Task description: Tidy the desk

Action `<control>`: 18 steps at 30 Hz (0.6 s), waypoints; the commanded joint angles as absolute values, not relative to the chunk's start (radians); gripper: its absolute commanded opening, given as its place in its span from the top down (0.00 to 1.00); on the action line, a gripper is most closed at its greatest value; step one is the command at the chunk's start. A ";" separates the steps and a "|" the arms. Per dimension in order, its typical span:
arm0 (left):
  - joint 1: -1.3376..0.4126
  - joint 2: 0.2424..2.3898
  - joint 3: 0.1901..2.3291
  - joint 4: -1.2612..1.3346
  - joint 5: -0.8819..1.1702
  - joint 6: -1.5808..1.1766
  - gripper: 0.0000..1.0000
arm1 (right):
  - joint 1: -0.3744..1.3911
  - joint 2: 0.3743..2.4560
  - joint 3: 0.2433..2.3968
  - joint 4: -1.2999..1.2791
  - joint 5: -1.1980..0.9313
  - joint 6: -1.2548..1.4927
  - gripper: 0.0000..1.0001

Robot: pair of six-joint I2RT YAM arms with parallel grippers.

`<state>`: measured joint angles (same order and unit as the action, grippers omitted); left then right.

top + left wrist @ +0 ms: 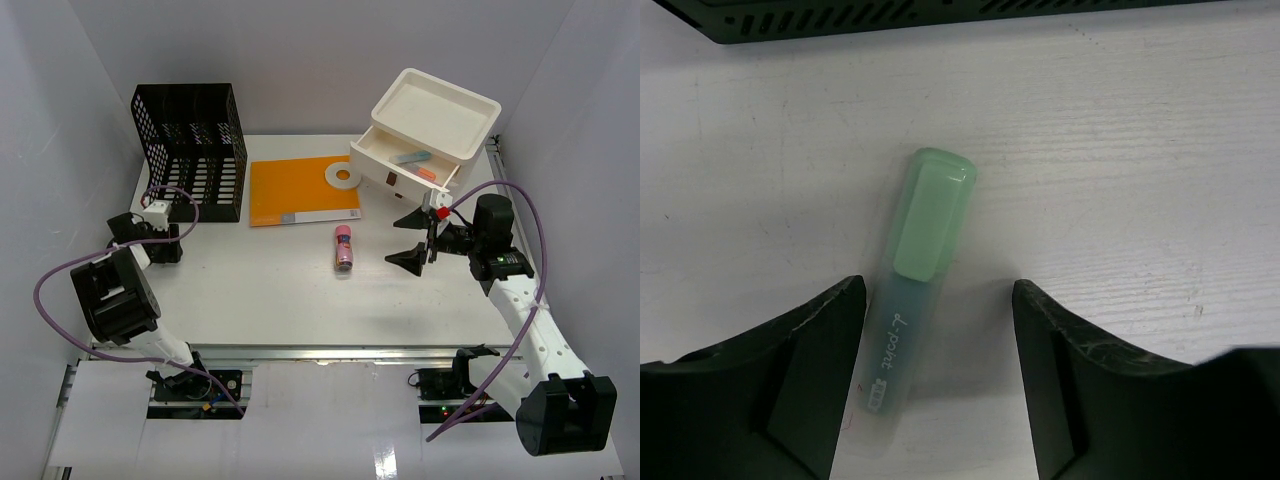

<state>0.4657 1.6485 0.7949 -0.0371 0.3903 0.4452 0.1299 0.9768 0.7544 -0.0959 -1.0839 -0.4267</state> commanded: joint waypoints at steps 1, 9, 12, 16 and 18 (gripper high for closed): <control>0.467 1.630 0.770 -0.111 0.472 0.417 0.35 | 0.122 0.961 0.753 -0.071 -1.111 -0.425 0.08; 0.456 1.567 0.715 -0.118 0.494 0.369 0.70 | 0.103 0.953 0.752 -0.069 -1.141 -0.416 0.08; 0.435 1.531 0.702 -0.117 0.480 0.353 0.77 | 0.094 0.953 0.751 -0.071 -1.146 -0.414 0.08; 0.380 1.490 0.692 -0.114 0.489 0.320 0.88 | 0.084 0.956 0.750 -0.071 -1.145 -0.414 0.08; 0.347 1.463 0.699 -0.114 0.501 0.300 0.92 | 0.082 0.959 0.747 -0.071 -1.146 -0.414 0.08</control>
